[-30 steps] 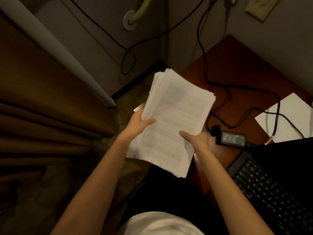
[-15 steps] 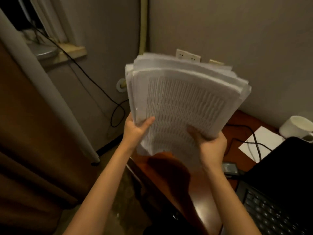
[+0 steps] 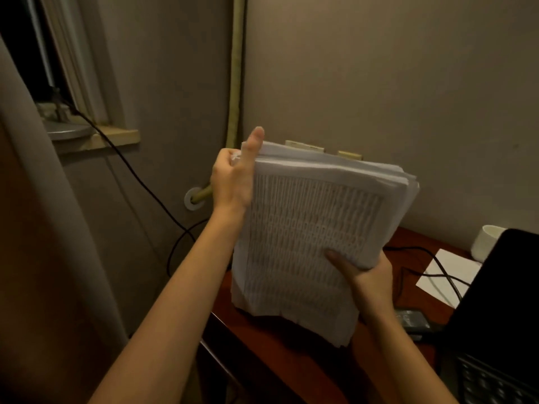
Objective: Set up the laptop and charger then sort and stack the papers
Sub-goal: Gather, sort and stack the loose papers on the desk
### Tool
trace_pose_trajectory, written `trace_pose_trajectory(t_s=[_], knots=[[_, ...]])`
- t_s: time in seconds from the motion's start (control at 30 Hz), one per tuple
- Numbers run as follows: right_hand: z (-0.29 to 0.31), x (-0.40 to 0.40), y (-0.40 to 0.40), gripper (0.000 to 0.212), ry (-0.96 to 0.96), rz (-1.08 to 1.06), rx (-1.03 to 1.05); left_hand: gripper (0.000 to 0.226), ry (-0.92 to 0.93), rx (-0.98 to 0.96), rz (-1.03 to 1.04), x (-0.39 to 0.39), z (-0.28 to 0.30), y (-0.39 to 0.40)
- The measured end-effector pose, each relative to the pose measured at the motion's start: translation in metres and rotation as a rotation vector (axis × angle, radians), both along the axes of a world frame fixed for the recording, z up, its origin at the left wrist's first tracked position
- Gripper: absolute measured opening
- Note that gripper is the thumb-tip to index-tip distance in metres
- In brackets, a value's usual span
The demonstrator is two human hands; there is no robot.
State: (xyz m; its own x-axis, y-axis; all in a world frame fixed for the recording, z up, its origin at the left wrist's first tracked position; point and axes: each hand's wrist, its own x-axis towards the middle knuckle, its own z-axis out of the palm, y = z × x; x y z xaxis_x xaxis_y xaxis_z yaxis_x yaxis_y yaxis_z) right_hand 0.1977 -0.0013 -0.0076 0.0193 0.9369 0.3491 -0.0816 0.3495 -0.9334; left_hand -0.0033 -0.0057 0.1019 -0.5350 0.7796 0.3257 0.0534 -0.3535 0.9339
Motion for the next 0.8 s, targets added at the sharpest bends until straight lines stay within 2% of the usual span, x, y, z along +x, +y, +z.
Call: trace_pose_trajectory(t_s=[0.13,0.23,0.33,0.37,0.47,0.57,0.67,0.8], knots=[[0.000,0.000,-0.005,0.048,-0.027,-0.020,0.074,0.031,-0.066,0.034,0.083,0.004,0.010,0.007],[-0.006,0.002,-0.006,0.057,-0.042,0.004,0.085,0.006,-0.100,0.056,0.154,0.002,0.010,0.004],[-0.013,0.001,-0.008,0.054,-0.083,-0.002,0.088,0.010,-0.165,0.120,0.154,0.002,0.013,-0.005],[-0.014,0.000,-0.010,0.048,-0.068,-0.012,0.091,0.007,-0.148,0.128,0.140,0.003,0.014,-0.008],[-0.013,-0.001,-0.013,0.041,-0.032,-0.013,0.091,0.030,0.028,0.112,0.080,0.005,0.013,-0.014],[-0.014,0.000,-0.016,0.042,-0.050,0.016,0.080,0.040,0.046,0.147,0.030,0.000,0.010,-0.018],[-0.013,-0.001,-0.017,0.039,-0.051,0.046,0.064,0.039,0.005,0.188,0.055,0.000,0.009,-0.019],[-0.006,-0.002,-0.016,0.025,0.023,0.025,0.056,0.031,-0.018,0.198,0.079,0.003,0.014,-0.017]])
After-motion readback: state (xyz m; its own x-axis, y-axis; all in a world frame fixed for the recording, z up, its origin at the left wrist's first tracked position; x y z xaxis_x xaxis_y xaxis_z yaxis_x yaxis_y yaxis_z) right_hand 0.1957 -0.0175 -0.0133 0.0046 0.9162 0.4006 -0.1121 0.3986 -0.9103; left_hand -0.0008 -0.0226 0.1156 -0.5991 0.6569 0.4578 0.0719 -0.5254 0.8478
